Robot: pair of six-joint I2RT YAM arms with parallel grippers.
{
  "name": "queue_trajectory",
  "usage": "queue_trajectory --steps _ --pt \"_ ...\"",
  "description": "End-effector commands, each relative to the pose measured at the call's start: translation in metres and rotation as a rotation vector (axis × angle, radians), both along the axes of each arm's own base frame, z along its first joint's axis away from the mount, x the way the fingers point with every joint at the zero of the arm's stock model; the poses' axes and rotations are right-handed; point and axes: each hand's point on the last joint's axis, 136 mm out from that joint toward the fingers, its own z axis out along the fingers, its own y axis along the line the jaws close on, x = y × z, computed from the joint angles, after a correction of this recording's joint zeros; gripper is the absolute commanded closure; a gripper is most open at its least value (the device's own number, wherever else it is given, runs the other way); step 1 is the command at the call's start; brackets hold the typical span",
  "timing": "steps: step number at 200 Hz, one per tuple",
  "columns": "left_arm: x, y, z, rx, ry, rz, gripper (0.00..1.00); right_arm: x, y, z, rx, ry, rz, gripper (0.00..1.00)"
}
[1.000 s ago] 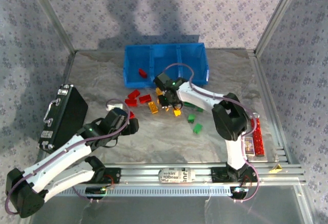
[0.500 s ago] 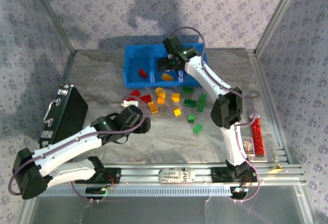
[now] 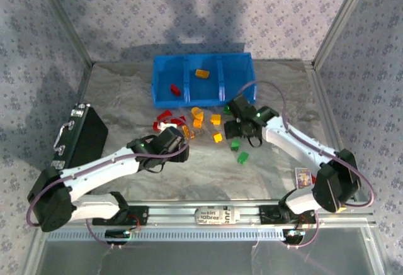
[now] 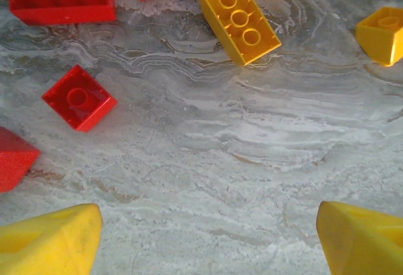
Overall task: Sort the legos into containers by color
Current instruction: Pick up the lego from the center of the table.
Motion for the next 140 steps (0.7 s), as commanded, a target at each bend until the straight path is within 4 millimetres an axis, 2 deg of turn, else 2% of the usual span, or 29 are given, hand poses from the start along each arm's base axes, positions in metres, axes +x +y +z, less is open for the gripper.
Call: queue_trajectory --steps 1,27,55,83,126,140 --pt "0.017 -0.014 0.012 -0.135 -0.011 0.012 0.12 -0.024 -0.014 -0.034 -0.033 0.058 -0.082 0.15" --pt "0.024 0.007 0.014 -0.175 0.002 0.097 0.14 -0.037 -0.021 -0.057 -0.061 0.116 -0.126 0.14" --pt "0.022 0.035 0.027 -0.102 -0.015 0.146 0.13 -0.044 -0.011 -0.074 -0.014 0.153 -0.129 0.21" --pt "0.017 0.056 0.035 -0.112 -0.032 0.19 0.13 -0.049 -0.009 -0.095 0.014 0.189 -0.141 0.25" --pt "0.011 0.07 0.035 -0.132 -0.027 0.227 0.13 -0.049 -0.014 -0.113 -0.005 0.231 -0.175 0.38" --pt "0.011 0.072 0.037 -0.126 -0.032 0.228 0.13 -0.048 -0.015 -0.112 -0.007 0.221 -0.187 0.52"
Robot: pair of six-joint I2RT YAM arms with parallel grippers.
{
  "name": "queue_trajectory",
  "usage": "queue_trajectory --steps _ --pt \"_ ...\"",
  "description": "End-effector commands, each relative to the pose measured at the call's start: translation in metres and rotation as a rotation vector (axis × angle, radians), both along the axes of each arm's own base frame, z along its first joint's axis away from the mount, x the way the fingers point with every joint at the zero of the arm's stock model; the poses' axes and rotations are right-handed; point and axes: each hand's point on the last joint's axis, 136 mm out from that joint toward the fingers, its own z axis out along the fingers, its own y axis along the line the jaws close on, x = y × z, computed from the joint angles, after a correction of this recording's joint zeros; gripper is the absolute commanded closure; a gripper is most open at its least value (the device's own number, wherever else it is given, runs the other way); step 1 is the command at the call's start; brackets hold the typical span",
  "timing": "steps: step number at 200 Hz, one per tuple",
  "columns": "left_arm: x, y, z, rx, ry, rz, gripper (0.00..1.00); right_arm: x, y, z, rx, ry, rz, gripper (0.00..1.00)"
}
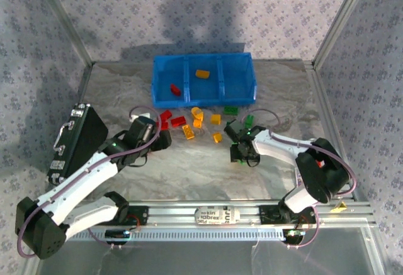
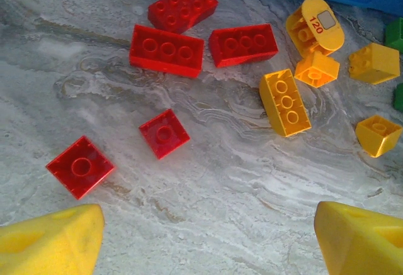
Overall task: Sort the legos into containers by color
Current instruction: Pick up the lego from the center of the table, then place the lego in the container, then pick up the lego from the middle-left of the table.
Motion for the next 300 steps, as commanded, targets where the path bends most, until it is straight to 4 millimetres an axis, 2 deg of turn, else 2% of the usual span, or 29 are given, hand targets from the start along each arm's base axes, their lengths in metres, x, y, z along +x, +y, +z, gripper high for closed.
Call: queue_trajectory --steps 1,21,46,76,79,94,108,127,132,137,147,157,166,178,197,227,257,277,281,300 --pt "-0.009 0.01 -0.008 0.034 0.036 0.01 0.13 0.001 -0.001 -0.002 0.004 -0.004 -0.034 0.53" --pt "-0.006 0.013 -0.004 0.03 0.023 0.019 0.13 0.008 -0.002 0.015 -0.004 -0.046 -0.047 0.65" --pt "-0.003 0.016 0.004 0.03 0.009 0.024 0.13 0.03 -0.004 0.054 0.002 -0.125 -0.056 0.65" --pt "-0.003 0.017 0.012 0.028 -0.004 0.022 0.13 0.091 -0.006 0.112 0.056 -0.236 -0.039 0.66" --pt "-0.004 0.018 0.012 0.028 -0.004 0.022 0.13 0.103 -0.004 0.126 0.072 -0.267 -0.037 0.66" --pt "-0.006 0.02 0.013 0.023 -0.008 0.027 0.14 0.14 -0.005 0.157 0.086 -0.316 -0.032 0.66" --pt "-0.013 0.025 0.01 0.024 0.005 0.037 0.14 0.174 -0.002 0.174 0.103 -0.337 -0.019 0.66" --pt "-0.02 0.03 0.009 0.017 0.011 0.049 0.14 0.216 0.009 0.181 0.116 -0.339 0.008 0.65" --pt "-0.022 0.031 0.008 0.018 0.014 0.052 0.14 0.225 0.012 0.181 0.113 -0.337 0.017 0.62" --pt "-0.024 0.032 0.008 0.016 0.013 0.054 0.14 0.234 0.014 0.178 0.105 -0.329 0.019 0.53" --pt "-0.027 0.034 0.008 0.017 0.016 0.056 0.14 0.248 0.014 0.176 0.091 -0.322 0.012 0.18" --pt "-0.029 0.036 0.008 0.019 0.02 0.055 0.13 0.259 0.011 0.184 0.079 -0.365 -0.031 0.09" --pt "-0.032 0.037 0.007 0.025 0.031 0.05 0.13 0.259 0.02 0.198 0.11 -0.437 -0.015 0.02" --pt "-0.035 0.04 0.005 0.044 0.045 0.049 0.12 0.248 0.031 0.214 0.123 -0.543 0.008 0.01" --pt "-0.037 0.043 -0.001 0.065 0.057 0.049 0.11 0.229 0.033 0.217 0.122 -0.54 0.012 0.01" --pt "-0.03 0.039 -0.013 0.068 0.078 0.048 0.1 0.197 0.029 0.192 0.125 -0.486 0.04 0.01" --pt "-0.016 0.038 -0.037 0.044 0.168 0.072 0.1 0.155 0.02 0.166 0.15 -0.445 0.051 0.02" --pt "-0.003 0.044 -0.048 0.032 0.205 0.107 0.1 0.132 0.018 0.157 0.184 -0.447 0.054 0.02" --pt "-0.001 0.046 -0.049 0.041 0.206 0.115 0.1 0.124 0.016 0.144 0.18 -0.42 0.058 0.03" --pt "0.011 0.054 -0.058 0.051 0.223 0.142 0.1 0.106 0.014 0.128 0.192 -0.391 0.058 0.04"
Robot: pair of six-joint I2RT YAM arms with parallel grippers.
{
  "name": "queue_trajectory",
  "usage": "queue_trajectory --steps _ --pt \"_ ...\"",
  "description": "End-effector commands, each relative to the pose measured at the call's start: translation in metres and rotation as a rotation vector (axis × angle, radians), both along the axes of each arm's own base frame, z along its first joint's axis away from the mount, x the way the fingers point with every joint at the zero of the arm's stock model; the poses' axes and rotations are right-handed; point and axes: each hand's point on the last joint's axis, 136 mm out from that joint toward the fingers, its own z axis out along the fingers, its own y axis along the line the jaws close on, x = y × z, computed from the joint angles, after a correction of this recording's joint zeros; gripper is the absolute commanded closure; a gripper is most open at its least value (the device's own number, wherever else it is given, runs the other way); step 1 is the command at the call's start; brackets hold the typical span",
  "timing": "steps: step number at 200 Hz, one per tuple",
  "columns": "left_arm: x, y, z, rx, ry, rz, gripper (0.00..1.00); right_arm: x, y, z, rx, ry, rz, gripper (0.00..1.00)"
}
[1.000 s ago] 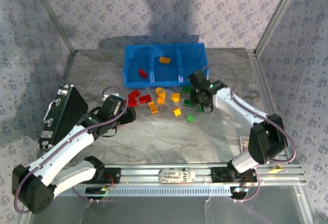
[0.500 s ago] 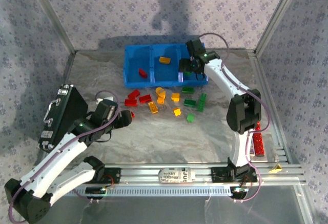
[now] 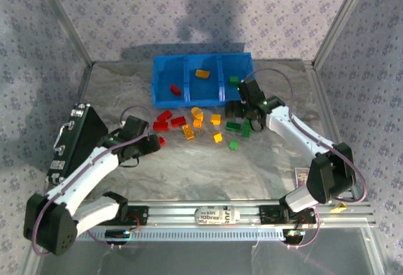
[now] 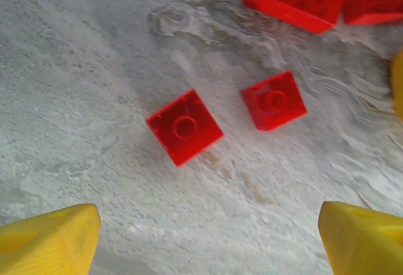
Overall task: Sort the legos into containers by color
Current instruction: Pick up the lego from the middle-left of the table.
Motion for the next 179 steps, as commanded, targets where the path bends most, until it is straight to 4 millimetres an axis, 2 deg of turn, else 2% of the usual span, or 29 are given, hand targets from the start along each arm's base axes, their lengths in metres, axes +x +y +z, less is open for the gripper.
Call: queue_trajectory --steps 1,35,72,102,118,154,166,179 --pt "0.016 -0.001 -0.005 -0.025 -0.007 -0.006 0.1 -0.016 0.005 -0.011 0.052 0.008 0.006 0.04" --pt "0.029 0.004 -0.024 -0.01 0.05 0.013 0.12 -0.039 0.003 -0.047 0.067 0.074 -0.005 0.06" --pt "0.032 0.004 -0.049 -0.035 0.097 0.035 0.16 -0.054 -0.002 -0.065 0.072 0.097 -0.025 0.07" --pt "0.039 0.006 -0.057 -0.015 0.105 0.04 0.37 -0.057 0.0 -0.068 0.085 0.101 -0.027 0.07" --pt "0.045 0.006 -0.054 -0.003 0.106 0.036 0.51 -0.056 0.0 -0.064 0.086 0.091 -0.028 0.07" --pt "0.05 0.004 -0.039 -0.002 0.1 0.014 0.74 -0.057 -0.008 -0.055 0.078 0.061 -0.05 0.08" --pt "0.052 0.003 -0.024 -0.009 0.073 0.015 0.77 -0.058 -0.01 -0.055 0.084 0.06 -0.057 0.08" --pt "0.059 0.0 0.002 -0.028 0.01 0.012 0.79 -0.06 -0.008 -0.058 0.092 0.065 -0.053 0.09"
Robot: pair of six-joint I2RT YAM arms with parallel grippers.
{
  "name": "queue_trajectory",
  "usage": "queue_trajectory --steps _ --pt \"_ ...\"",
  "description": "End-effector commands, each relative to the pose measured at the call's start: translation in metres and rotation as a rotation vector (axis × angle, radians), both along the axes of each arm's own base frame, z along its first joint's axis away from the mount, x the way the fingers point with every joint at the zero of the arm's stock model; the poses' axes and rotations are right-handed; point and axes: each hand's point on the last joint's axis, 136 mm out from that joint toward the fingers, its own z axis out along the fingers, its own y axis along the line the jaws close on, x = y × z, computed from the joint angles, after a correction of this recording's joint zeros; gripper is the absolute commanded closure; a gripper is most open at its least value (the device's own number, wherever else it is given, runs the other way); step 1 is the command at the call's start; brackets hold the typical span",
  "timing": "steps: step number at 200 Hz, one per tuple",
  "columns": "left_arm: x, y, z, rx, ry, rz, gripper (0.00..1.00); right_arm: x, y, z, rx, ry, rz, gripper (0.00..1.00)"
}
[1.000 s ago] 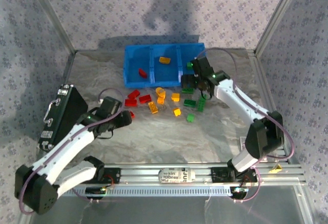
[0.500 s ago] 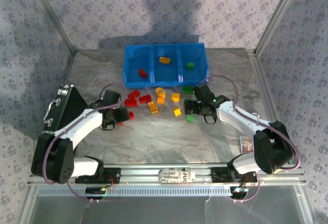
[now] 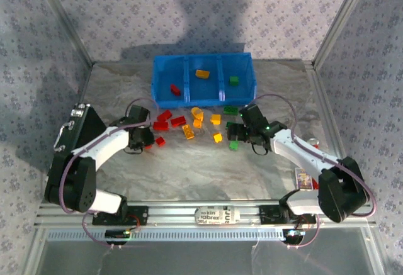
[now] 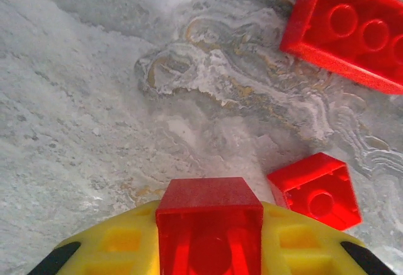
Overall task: Sort the legos into containers by color
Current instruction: Pick up the lego from the middle-left of the table, then place the lego in the container, then pick up the lego from the center of the table.
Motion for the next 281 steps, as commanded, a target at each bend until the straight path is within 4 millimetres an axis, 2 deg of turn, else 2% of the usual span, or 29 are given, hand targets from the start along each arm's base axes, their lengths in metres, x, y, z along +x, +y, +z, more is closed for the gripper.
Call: queue_trajectory --steps 1,28,46,77,96,100,104,107,112,115,125,144,146,163,173,187,219,241,266,278,281 --pt "0.01 -0.004 0.047 -0.027 -0.093 -0.009 0.79 -0.004 -0.005 -0.003 0.005 0.001 -0.029 0.09" --pt "0.042 -0.017 0.117 -0.041 -0.257 -0.062 0.79 -0.006 0.001 -0.004 0.016 0.003 -0.015 0.11" --pt "0.07 -0.028 0.148 -0.037 -0.309 -0.1 0.78 -0.006 0.005 -0.002 0.02 0.0 -0.005 0.11" --pt "0.124 -0.051 0.171 -0.032 -0.334 -0.154 0.78 -0.01 0.009 0.008 0.01 -0.011 0.013 0.11" --pt "0.157 -0.06 0.177 -0.015 -0.338 -0.179 0.74 -0.014 0.011 0.014 0.011 -0.021 0.029 0.11" --pt "0.165 -0.063 0.177 -0.014 -0.336 -0.187 0.71 -0.015 0.012 0.017 0.013 -0.026 0.032 0.1" --pt "0.171 -0.065 0.18 -0.011 -0.338 -0.196 0.63 -0.016 0.013 0.018 0.015 -0.028 0.036 0.1" --pt "0.176 -0.068 0.179 -0.008 -0.331 -0.205 0.52 -0.017 0.013 0.018 0.015 -0.027 0.041 0.1" --pt "0.182 -0.071 0.18 -0.005 -0.322 -0.22 0.28 -0.018 0.014 0.019 0.016 -0.029 0.047 0.09" --pt "0.184 -0.073 0.182 -0.004 -0.32 -0.231 0.2 -0.018 0.015 0.02 0.017 -0.032 0.052 0.09" --pt "0.185 -0.077 0.19 0.031 -0.312 -0.246 0.11 -0.021 0.016 0.022 0.014 -0.033 0.067 0.09" --pt "0.174 -0.086 0.203 0.102 -0.378 -0.272 0.02 -0.025 0.017 0.02 -0.001 -0.03 0.086 0.09" --pt "0.171 -0.086 0.21 0.097 -0.399 -0.273 0.02 -0.025 0.017 0.019 -0.001 -0.03 0.087 0.09" --pt "0.149 -0.089 0.209 0.036 -0.426 -0.27 0.02 -0.026 0.023 0.014 0.004 -0.021 0.114 0.1" --pt "0.13 -0.086 0.202 0.009 -0.413 -0.264 0.03 -0.026 0.029 0.01 0.007 -0.01 0.136 0.12" --pt "0.108 -0.084 0.203 -0.031 -0.458 -0.253 0.04 -0.023 0.039 0.005 -0.001 0.006 0.174 0.13" --pt "0.046 -0.077 0.177 -0.089 -0.476 -0.248 0.07 -0.011 0.065 -0.011 -0.074 0.043 0.263 0.14" --pt "0.007 -0.066 0.153 -0.089 -0.433 -0.239 0.08 0.001 0.085 -0.025 -0.12 0.075 0.317 0.14" --pt "-0.033 -0.051 0.123 -0.089 -0.391 -0.211 0.09 0.017 0.097 -0.043 -0.18 0.11 0.325 0.14" --pt "-0.05 -0.048 0.109 -0.121 -0.378 -0.198 0.1 0.02 0.097 -0.059 -0.21 0.142 0.319 0.17" --pt "-0.054 -0.046 0.106 -0.128 -0.374 -0.194 0.1 0.027 0.102 -0.053 -0.201 0.125 0.314 0.18"
